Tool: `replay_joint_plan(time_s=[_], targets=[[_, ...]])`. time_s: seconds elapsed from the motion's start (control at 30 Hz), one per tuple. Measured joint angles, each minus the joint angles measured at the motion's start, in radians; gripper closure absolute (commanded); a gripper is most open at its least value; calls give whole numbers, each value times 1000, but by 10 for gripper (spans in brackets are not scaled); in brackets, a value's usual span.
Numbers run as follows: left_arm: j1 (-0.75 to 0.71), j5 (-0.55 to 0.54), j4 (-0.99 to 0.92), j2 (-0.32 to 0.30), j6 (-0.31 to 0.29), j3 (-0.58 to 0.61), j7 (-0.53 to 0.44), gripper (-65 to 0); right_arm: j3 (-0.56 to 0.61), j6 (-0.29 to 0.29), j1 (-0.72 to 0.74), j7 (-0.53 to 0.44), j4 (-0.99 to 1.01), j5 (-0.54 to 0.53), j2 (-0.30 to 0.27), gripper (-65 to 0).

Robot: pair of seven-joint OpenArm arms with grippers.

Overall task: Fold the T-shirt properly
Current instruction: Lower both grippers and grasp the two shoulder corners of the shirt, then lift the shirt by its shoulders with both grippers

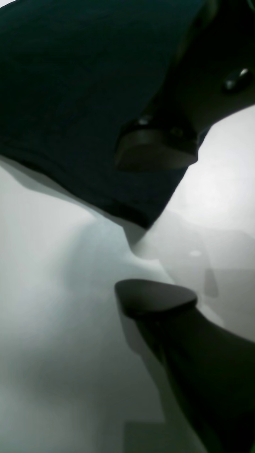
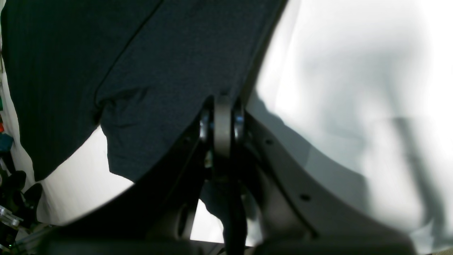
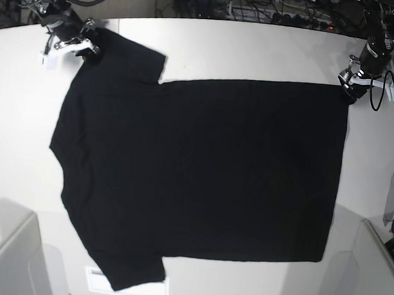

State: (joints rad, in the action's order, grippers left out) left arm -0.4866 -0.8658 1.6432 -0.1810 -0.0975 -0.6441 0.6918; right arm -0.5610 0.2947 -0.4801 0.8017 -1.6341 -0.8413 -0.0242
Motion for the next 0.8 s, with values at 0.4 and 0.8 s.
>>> replay_joint_plan(time_s=[0.4,0.8], targets=[[40,-3,-25,-5,-7,74,-10,-290,0,0,0,4,-2,3,0,0],[40,3,-31,-5,8,72,8,0,0,0,-1,3,-3,2,0,0]])
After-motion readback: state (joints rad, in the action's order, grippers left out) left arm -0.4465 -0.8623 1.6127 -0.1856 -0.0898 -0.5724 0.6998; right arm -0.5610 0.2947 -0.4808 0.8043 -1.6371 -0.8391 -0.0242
